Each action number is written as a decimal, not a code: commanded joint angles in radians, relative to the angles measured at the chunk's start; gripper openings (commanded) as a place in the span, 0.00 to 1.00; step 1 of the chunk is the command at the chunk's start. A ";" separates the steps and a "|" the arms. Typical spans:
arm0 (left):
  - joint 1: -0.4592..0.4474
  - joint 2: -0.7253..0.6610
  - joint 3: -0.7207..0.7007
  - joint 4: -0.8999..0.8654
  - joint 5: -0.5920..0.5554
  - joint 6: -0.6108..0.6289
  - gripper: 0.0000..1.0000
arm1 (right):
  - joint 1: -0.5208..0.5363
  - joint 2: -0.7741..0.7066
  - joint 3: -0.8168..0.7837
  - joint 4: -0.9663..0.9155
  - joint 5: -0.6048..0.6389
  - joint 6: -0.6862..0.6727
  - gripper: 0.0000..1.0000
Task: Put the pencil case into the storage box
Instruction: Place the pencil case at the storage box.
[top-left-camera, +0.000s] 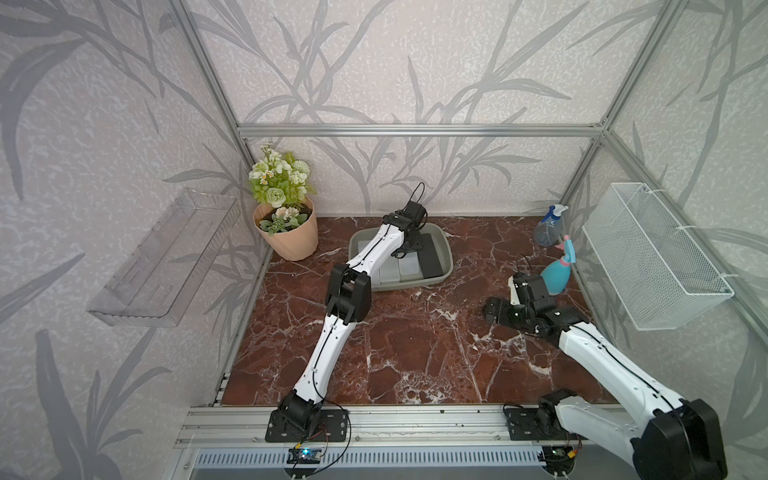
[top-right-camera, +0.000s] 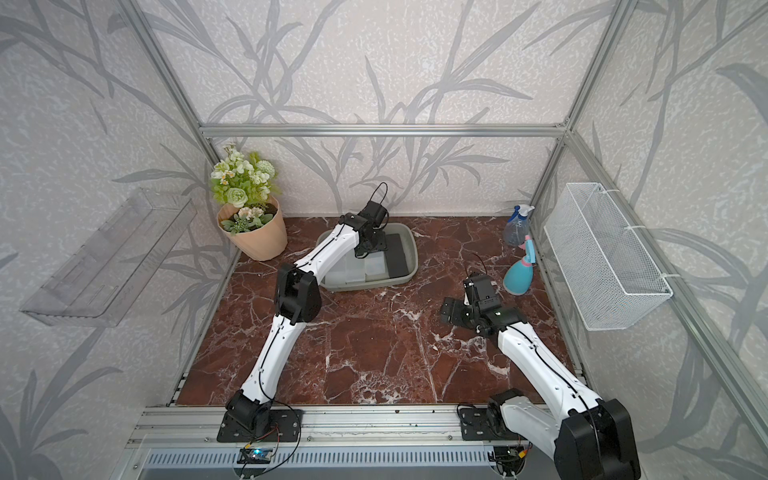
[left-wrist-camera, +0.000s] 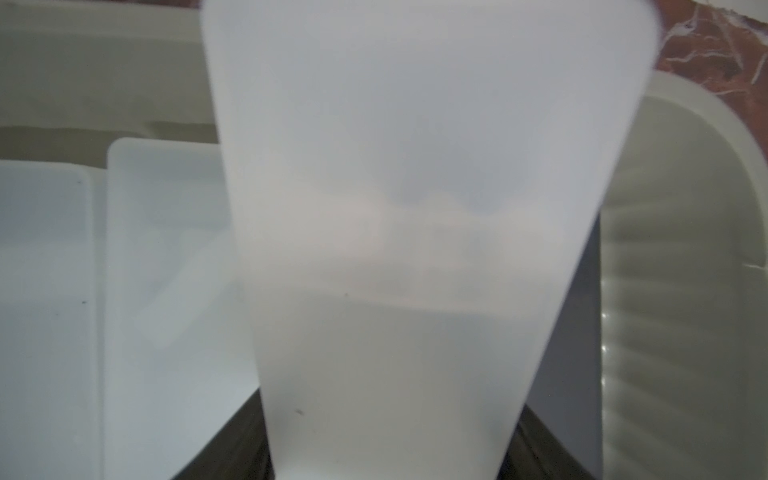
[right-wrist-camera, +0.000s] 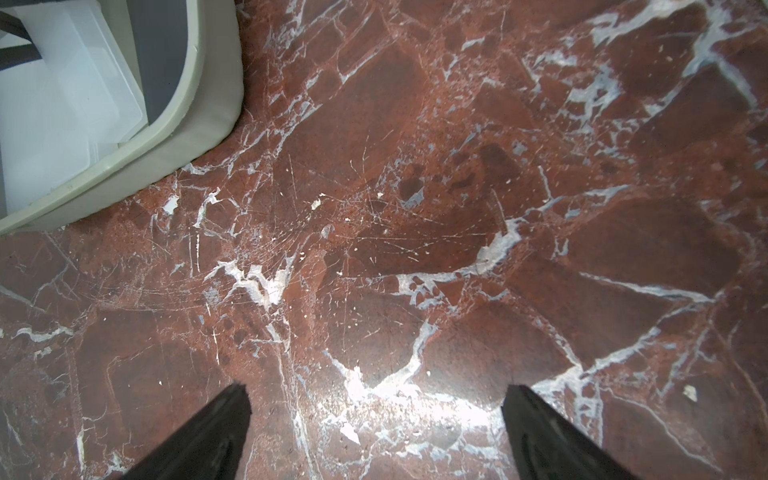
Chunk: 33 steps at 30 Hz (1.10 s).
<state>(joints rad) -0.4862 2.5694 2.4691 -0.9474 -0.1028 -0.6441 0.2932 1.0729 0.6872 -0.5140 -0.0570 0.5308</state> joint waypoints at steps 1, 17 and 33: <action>0.003 -0.017 -0.003 -0.030 -0.029 0.011 0.60 | -0.006 0.011 0.005 0.027 0.013 0.013 0.99; -0.010 -0.085 0.004 0.027 -0.054 0.071 0.87 | -0.005 0.007 0.019 0.022 0.023 0.008 0.99; 0.007 -0.535 -0.070 0.029 -0.446 0.311 1.00 | -0.005 -0.238 -0.027 0.244 0.292 -0.272 0.99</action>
<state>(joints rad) -0.5255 2.1704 2.4508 -0.9161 -0.3737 -0.4118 0.2932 0.8871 0.7052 -0.4126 0.1101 0.3897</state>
